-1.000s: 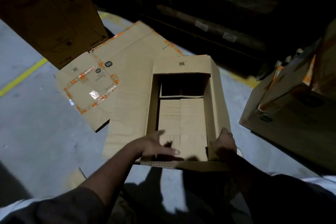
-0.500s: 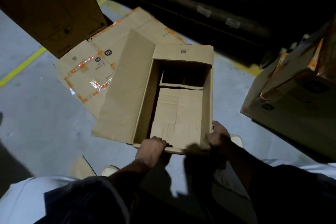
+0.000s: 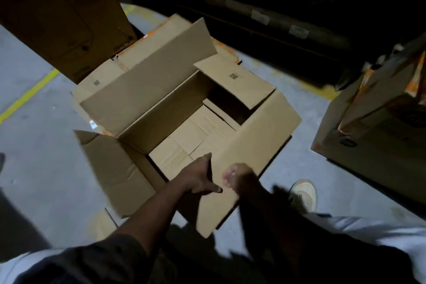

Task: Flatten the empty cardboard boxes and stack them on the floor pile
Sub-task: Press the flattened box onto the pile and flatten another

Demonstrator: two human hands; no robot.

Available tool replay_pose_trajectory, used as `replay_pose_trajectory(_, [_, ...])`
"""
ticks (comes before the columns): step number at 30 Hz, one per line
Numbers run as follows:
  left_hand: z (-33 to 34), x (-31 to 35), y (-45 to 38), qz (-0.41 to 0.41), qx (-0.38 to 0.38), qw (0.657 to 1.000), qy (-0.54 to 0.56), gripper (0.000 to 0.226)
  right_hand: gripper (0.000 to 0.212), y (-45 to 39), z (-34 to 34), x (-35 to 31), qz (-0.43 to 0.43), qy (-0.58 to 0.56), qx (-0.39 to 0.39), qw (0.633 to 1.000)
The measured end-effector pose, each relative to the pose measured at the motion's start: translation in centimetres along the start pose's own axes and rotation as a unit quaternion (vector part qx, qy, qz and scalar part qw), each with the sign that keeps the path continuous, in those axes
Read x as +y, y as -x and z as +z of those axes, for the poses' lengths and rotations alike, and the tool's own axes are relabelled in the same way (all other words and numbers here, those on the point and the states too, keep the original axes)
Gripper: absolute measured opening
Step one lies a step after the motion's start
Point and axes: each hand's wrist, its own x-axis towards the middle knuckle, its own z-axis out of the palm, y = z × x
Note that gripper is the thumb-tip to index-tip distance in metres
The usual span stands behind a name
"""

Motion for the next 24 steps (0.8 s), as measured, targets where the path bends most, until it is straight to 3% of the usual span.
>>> replay_pose_trajectory(3, [1.3,-1.2,-0.8,-0.012,0.073,0.997,0.003,0.102,0.027,-2.0,-2.8,-1.0,-0.029,-0.002,0.113,0.993])
replay_pose_trajectory(6, [2.4,-1.0,-1.5,-0.023,0.089,0.995,0.037,0.097,0.039,-4.1,-6.4,-2.4,-0.112,0.004,0.18,0.977])
replay_pose_trajectory(10, [3.0,0.3,-2.9,0.0,0.113,0.993,0.039,0.093,0.077,-8.7,-8.8,-3.0,-0.13,0.141,0.235,0.953])
replay_pose_trajectory(13, [3.4,2.0,-3.9,0.016,0.109,0.994,0.025,0.096,0.104,-11.7,-10.4,-1.9,-0.091,0.246,0.222,0.939])
replay_pose_trajectory(16, [3.8,4.1,-5.1,0.02,0.092,0.995,0.012,0.1,0.115,-13.8,-11.8,0.4,-0.027,0.289,0.163,0.943])
replay_pose_trajectory(18, [3.9,5.3,-5.9,0.017,0.087,0.996,0.03,0.11,0.106,-14.2,-11.9,1.1,-0.046,0.329,0.172,0.928])
replay_pose_trajectory(20, [3.8,6.3,-6.7,0.002,0.098,0.994,0.04,0.119,0.081,-14.2,-12.2,0.5,-0.107,0.332,0.228,0.909])
replay_pose_trajectory(22, [3.5,6.9,-7.5,-0.026,0.112,0.993,0.036,0.123,0.051,-14.2,-13.9,-1.2,-0.152,0.236,0.31,0.908])
replay_pose_trajectory(24, [3.2,6.9,-8.0,-0.053,0.119,0.991,0.017,0.118,0.034,-14.4,-16.9,-2.0,-0.13,0.105,0.361,0.917])
